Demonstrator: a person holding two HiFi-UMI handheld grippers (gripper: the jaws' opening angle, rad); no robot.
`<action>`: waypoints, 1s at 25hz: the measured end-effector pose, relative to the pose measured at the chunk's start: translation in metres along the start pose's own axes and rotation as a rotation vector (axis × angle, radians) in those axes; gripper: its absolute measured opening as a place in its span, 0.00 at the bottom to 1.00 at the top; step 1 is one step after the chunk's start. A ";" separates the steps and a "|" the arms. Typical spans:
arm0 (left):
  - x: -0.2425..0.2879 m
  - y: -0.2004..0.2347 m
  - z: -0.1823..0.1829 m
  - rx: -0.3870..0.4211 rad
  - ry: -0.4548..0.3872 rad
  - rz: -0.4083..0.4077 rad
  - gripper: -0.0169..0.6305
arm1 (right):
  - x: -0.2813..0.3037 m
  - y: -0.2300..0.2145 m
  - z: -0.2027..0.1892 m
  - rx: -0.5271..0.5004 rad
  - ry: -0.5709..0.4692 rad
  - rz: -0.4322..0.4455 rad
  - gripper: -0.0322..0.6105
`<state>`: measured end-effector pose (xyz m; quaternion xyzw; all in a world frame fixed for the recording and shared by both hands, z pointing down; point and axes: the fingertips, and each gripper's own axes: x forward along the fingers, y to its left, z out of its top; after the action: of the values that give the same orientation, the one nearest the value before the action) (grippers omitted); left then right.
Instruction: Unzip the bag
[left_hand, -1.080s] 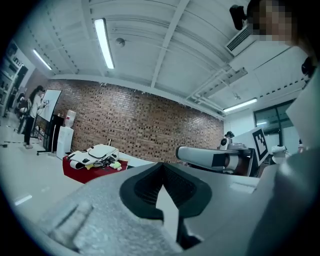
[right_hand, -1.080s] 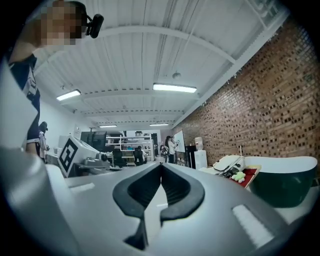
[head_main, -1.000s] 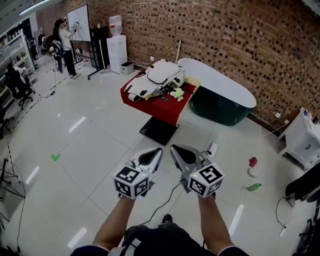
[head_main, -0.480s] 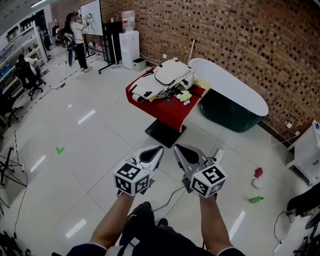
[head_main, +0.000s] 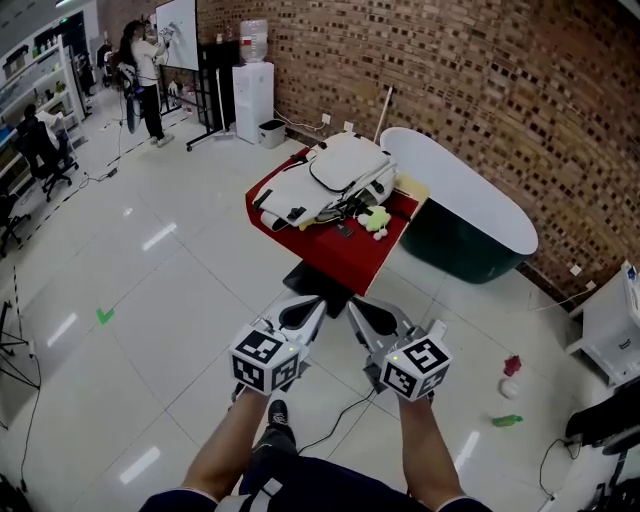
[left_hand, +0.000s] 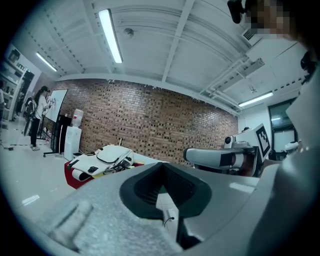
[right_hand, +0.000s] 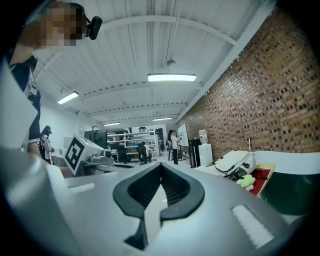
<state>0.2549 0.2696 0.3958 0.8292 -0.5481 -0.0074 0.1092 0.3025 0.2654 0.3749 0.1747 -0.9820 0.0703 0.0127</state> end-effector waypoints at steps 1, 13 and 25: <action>0.006 0.013 0.002 0.000 0.001 -0.011 0.03 | 0.014 -0.006 0.001 -0.001 0.007 -0.008 0.06; 0.068 0.163 0.027 -0.044 0.010 -0.103 0.03 | 0.161 -0.075 0.008 0.000 0.060 -0.126 0.06; 0.133 0.270 0.020 -0.047 0.071 -0.077 0.03 | 0.257 -0.153 -0.021 0.072 0.081 -0.133 0.06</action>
<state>0.0603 0.0439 0.4411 0.8465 -0.5114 0.0051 0.1479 0.1142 0.0385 0.4293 0.2367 -0.9638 0.1118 0.0509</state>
